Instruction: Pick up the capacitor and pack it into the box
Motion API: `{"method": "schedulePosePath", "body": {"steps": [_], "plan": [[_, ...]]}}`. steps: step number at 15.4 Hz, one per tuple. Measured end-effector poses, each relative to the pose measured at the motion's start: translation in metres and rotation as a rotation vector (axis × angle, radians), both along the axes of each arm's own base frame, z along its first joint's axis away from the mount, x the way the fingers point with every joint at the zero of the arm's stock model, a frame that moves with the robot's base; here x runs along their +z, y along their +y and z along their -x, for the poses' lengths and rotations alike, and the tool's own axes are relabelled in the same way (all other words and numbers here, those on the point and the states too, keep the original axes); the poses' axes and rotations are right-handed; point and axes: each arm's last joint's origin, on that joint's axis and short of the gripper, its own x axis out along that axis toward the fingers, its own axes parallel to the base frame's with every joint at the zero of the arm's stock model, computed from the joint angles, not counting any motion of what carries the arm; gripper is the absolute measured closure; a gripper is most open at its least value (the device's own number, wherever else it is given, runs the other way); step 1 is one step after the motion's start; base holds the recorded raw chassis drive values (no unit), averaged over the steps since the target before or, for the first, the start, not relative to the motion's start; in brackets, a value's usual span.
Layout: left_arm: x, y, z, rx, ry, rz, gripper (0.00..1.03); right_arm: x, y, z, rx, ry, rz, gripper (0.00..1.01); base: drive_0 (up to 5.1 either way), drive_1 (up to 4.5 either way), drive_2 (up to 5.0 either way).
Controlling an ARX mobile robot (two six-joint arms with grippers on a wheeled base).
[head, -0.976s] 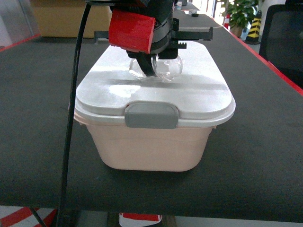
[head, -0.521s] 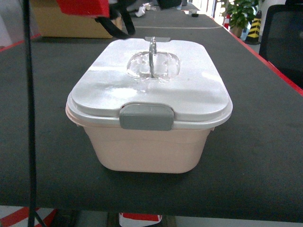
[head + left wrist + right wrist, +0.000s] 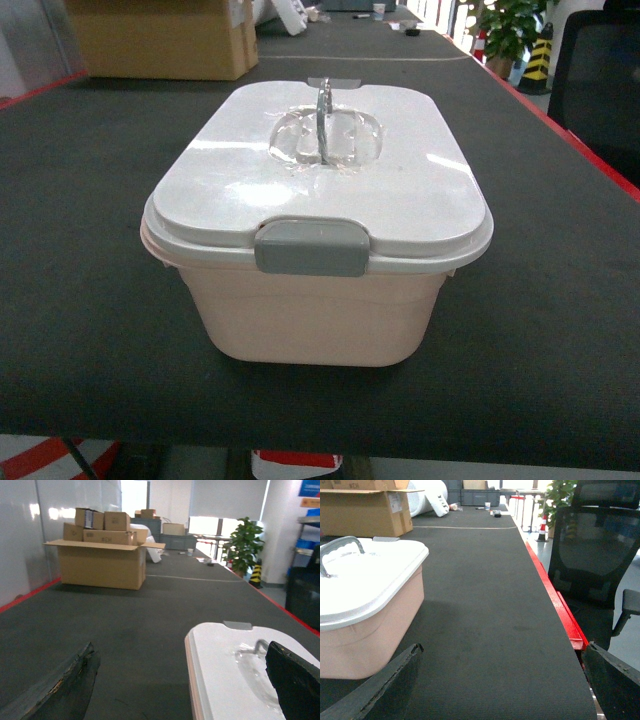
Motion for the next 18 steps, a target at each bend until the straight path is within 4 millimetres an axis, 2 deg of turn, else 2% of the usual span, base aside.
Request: {"method": "schedulePosePath", "body": {"steps": [2, 3, 7, 13, 16, 18], "plan": [[0.007, 0.005, 0.021, -0.033, -0.024, -0.007, 0.06, 0.0, 0.0, 0.0, 0.0, 0.0, 0.0, 0.03, 0.0, 0.0, 0.0], [0.011, 0.011, 0.028, 0.019, 0.072, -0.03, 0.19, 0.0, 0.0, 0.0, 0.0, 0.0, 0.0, 0.03, 0.0, 0.0, 0.0], [-0.034, 0.028, 0.043, 0.048, 0.22, -0.069, 0.57, 0.0, 0.0, 0.0, 0.0, 0.0, 0.0, 0.03, 0.0, 0.0, 0.0], [-0.038, 0.033, 0.05, 0.043, 0.189, -0.062, 0.74, 0.0, 0.0, 0.0, 0.0, 0.0, 0.0, 0.03, 0.0, 0.0, 0.0], [-0.051, 0.04, 0.059, 0.048, 0.191, -0.064, 1.01, 0.0, 0.0, 0.0, 0.0, 0.0, 0.0, 0.03, 0.0, 0.0, 0.0], [-0.065, 0.052, 0.072, 0.04, 0.184, -0.065, 1.01, 0.0, 0.0, 0.0, 0.0, -0.001, 0.0, 0.03, 0.0, 0.0, 0.0]]}}
